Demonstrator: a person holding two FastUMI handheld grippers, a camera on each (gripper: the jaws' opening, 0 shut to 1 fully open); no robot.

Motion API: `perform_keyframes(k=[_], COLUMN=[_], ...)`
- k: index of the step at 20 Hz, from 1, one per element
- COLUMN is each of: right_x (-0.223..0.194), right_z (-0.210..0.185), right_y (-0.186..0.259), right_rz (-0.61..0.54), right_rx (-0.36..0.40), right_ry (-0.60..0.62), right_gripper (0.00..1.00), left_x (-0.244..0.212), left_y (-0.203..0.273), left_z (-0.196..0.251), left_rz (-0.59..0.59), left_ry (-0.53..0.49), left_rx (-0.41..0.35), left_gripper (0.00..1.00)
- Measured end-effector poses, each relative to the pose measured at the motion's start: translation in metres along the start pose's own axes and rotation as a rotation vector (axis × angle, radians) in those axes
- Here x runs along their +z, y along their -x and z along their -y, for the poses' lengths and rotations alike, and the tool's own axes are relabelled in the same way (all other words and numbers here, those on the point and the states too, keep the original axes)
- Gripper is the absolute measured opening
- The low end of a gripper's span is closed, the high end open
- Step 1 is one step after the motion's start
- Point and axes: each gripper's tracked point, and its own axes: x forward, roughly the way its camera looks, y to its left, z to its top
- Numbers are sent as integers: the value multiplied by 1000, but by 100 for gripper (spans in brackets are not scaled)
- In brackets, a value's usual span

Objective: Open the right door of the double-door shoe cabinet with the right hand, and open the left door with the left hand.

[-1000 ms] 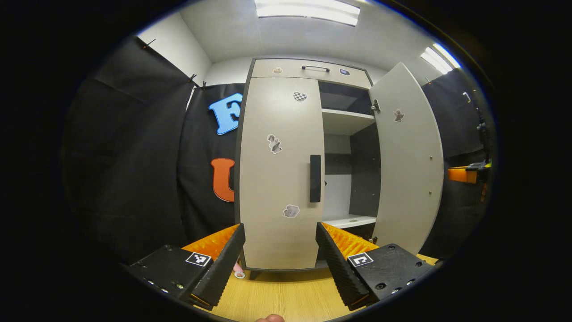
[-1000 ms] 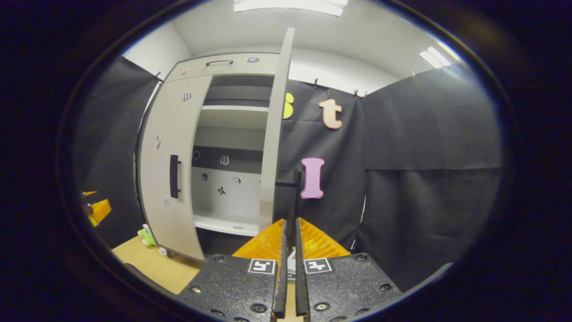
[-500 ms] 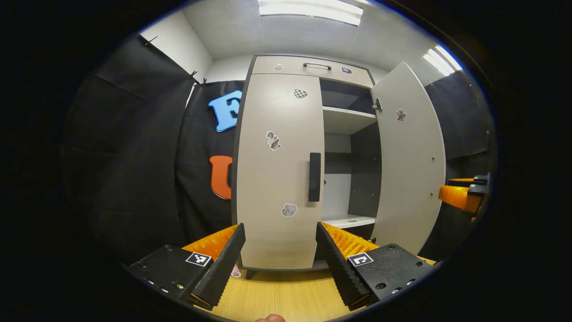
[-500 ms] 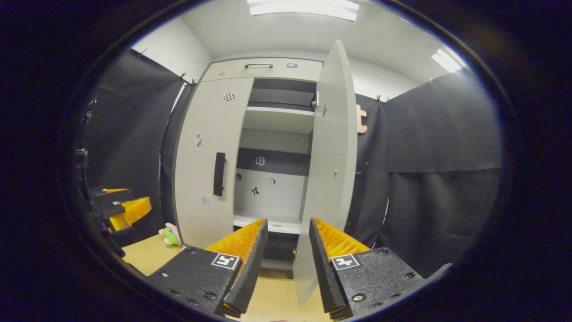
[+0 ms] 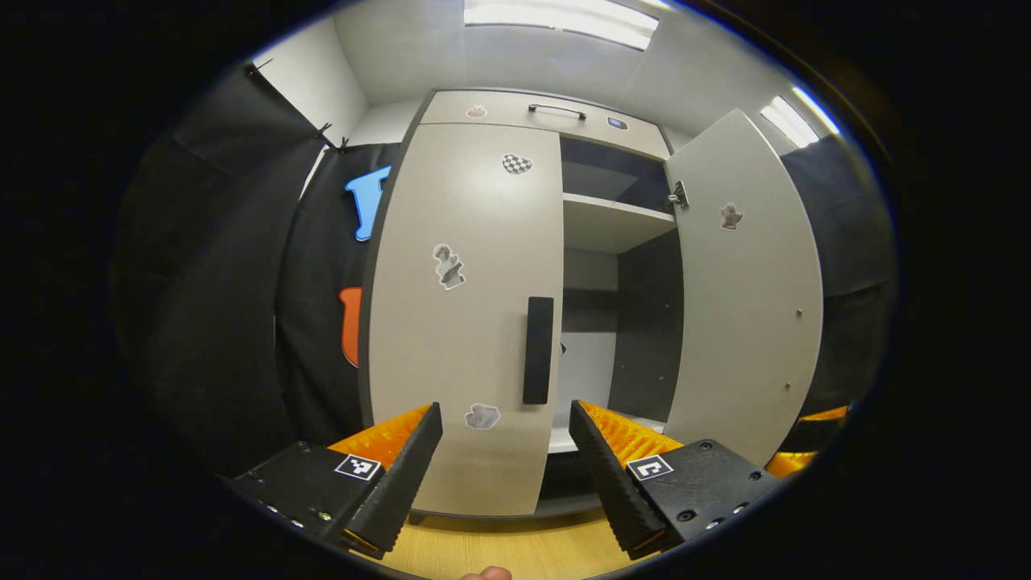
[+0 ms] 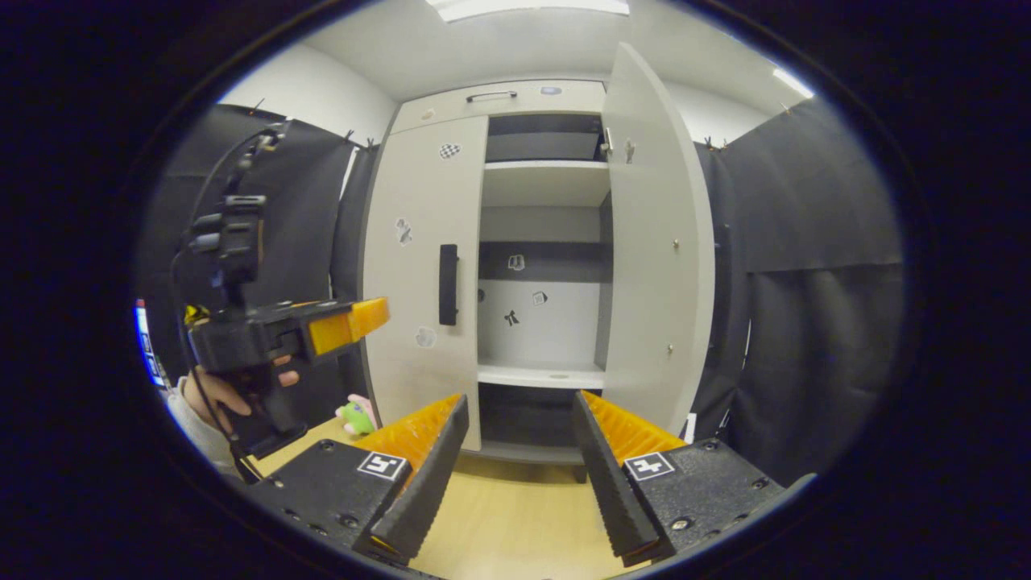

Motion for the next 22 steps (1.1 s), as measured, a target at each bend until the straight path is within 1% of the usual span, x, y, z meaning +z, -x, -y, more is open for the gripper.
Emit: perform_keyframes(k=[2, 3, 6, 9, 11, 13, 15, 18, 20, 21, 22], right_x=[-4, -5, -3, -6, -8, -13, -16, -18, -18, -19, -20], right_z=[4, 7, 15, 30, 38, 40, 45, 52, 52, 50, 49], right_y=[3, 4, 6, 7, 5, 4, 5, 4, 1, -1, 0], right_rz=[-11, -14, -4, -8, -13, -23, -30, -33, -34, -34, -36], right_rx=[-6, -9, -17, -52, -68, -73, -78, -98, -96, -92, -87], right_ry=[-14, -24, -56, -59, -70, -90, -101, -103, -114, -121, -125], right_gripper=[85, 84, 84, 84, 84, 83, 83, 83, 83, 82, 78], left_x=[1, 1, -2, -5, -8, -7, -6, -7, -8, -7, -7], left_y=[-32, -45, -85, -117, -131, -141, -146, -146, -147, -147, -147], left_z=[8, 11, 14, 15, 17, 18, 14, 15, 14, 14, 14], left_rz=[0, -6, -11, -24, -39, -39, -35, -41, -44, -42, -39], left_ry=[18, 21, -4, -55, -53, -30, -42, -65, -69, -63, -50], left_rx=[-24, -25, -2, 24, 32, 40, 62, 76, 77, 76, 76], left_gripper=[95, 95, 95, 95, 95, 95, 94, 93, 93, 93, 94])
